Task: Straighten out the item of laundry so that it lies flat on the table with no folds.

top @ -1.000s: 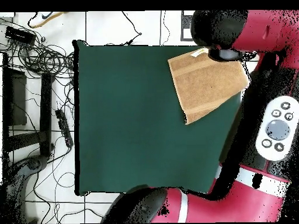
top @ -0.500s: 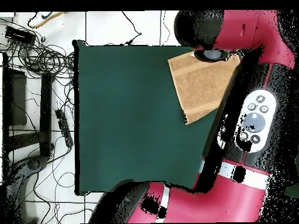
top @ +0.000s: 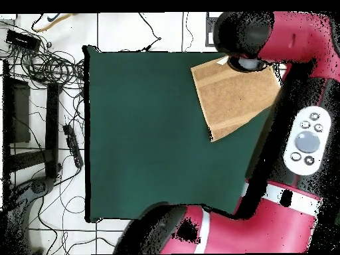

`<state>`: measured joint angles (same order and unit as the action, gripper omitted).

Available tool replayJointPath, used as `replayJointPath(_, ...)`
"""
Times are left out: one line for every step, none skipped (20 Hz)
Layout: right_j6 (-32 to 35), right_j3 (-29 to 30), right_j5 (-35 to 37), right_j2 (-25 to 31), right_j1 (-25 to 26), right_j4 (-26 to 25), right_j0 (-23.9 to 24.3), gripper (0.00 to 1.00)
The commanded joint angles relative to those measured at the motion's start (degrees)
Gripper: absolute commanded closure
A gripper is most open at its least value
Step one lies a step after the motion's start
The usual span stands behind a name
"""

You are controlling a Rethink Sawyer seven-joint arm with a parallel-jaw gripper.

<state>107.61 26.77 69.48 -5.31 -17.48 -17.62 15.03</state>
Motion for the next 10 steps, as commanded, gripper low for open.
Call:
replayJointPath(-10.2,10.4,-4.8,8.5,1.0,4.3,2.7,0.00)
replayJointPath(-11.0,9.9,-4.9,8.8,1.5,4.5,3.0,0.00)
replayJointPath(-11.9,9.7,-5.0,9.2,1.6,4.8,3.4,0.00)
replayJointPath(-12.9,9.5,-5.0,9.7,1.8,5.0,3.8,0.00)
replayJointPath(-13.9,9.8,-5.3,9.9,1.7,4.9,4.1,0.00)
replayJointPath(-15.1,9.7,-5.7,10.0,1.7,4.6,4.3,0.00)
replayJointPath(-16.2,9.6,-6.1,10.1,1.7,4.2,4.4,0.00)
replayJointPath(-16.4,10.0,-6.9,10.0,1.7,3.9,4.4,0.00)
replayJointPath(-16.6,10.3,-7.7,10.0,1.8,3.5,4.4,0.00)
replayJointPath(-16.4,10.5,-8.5,10.0,1.9,3.3,4.5,0.00)
